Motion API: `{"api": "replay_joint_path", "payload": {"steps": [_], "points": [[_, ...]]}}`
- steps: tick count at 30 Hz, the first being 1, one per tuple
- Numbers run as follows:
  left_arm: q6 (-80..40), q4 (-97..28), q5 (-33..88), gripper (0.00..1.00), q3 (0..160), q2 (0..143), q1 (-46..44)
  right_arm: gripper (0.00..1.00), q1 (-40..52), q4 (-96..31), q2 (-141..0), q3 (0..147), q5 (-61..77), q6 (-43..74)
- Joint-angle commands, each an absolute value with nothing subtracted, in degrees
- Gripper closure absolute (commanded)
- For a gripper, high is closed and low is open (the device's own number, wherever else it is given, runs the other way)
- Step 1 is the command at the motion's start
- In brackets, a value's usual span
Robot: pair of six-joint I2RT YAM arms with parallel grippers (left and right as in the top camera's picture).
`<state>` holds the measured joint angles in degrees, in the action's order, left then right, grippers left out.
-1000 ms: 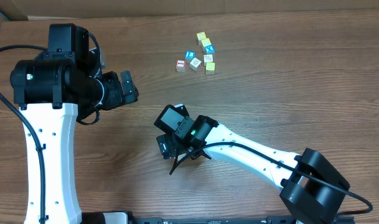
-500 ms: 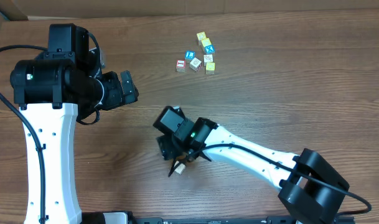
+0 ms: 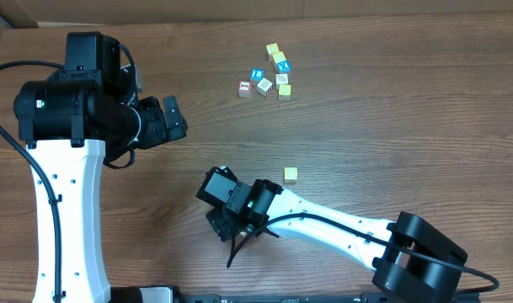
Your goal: Flip 4 blocks
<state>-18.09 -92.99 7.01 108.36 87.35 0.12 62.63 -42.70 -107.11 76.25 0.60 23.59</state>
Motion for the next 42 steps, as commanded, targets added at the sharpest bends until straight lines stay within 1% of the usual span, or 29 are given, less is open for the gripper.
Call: {"api": "replay_joint_path", "payload": {"steps": [1, 4, 5, 8, 10, 11, 13, 14, 20, 30, 42], "points": [[-18.9, -92.7, 6.6, 0.00, 108.4, 87.4, 0.4, 0.28, 62.4, -42.0, -106.5, 73.8, -0.6, 18.9], [-18.9, -92.7, 6.6, 0.00, 108.4, 87.4, 0.4, 0.28, 62.4, -40.1, -106.5, 70.7, -0.5, 17.0], [-18.9, -92.7, 6.6, 0.00, 108.4, 87.4, 0.4, 0.30, 62.4, -39.7, -106.5, 70.3, -0.3, 16.8], [-18.9, -92.7, 6.6, 0.00, 108.4, 87.4, 0.4, 0.43, 62.4, -39.5, -106.5, 70.2, 0.1, 16.8], [-18.9, -92.7, 6.6, 0.00, 108.4, 87.4, 0.4, 0.46, 62.4, -39.9, -106.5, 70.2, 0.4, 16.6], [-18.9, -92.7, 6.6, 0.00, 108.4, 87.4, 0.4, 0.43, 62.4, -40.0, -106.5, 70.2, 1.0, 16.0], [-18.9, -92.7, 6.6, 0.00, 108.4, 87.4, 0.4, 0.33, 62.4, -39.9, -106.5, 70.2, 2.7, 13.4], [-18.9, -92.7, 6.6, 0.00, 108.4, 87.4, 0.4, 0.31, 62.4, -39.9, -106.5, 70.2, 3.4, 12.4], [-18.9, -92.7, 6.6, 0.00, 108.4, 87.4, 0.4, 0.31, 62.4, -39.9, -106.5, 70.2, 4.2, 11.6], [-18.9, -92.7, 6.6, 0.00, 108.4, 87.4, 0.4, 0.30, 62.3, -41.7, -106.5, 70.1, 4.6, 4.4], [-18.9, -92.7, 6.6, 0.00, 108.4, 87.4, 0.4, 0.31, 62.3, -40.7, -107.5, 69.4, 4.6, 4.4]]}}
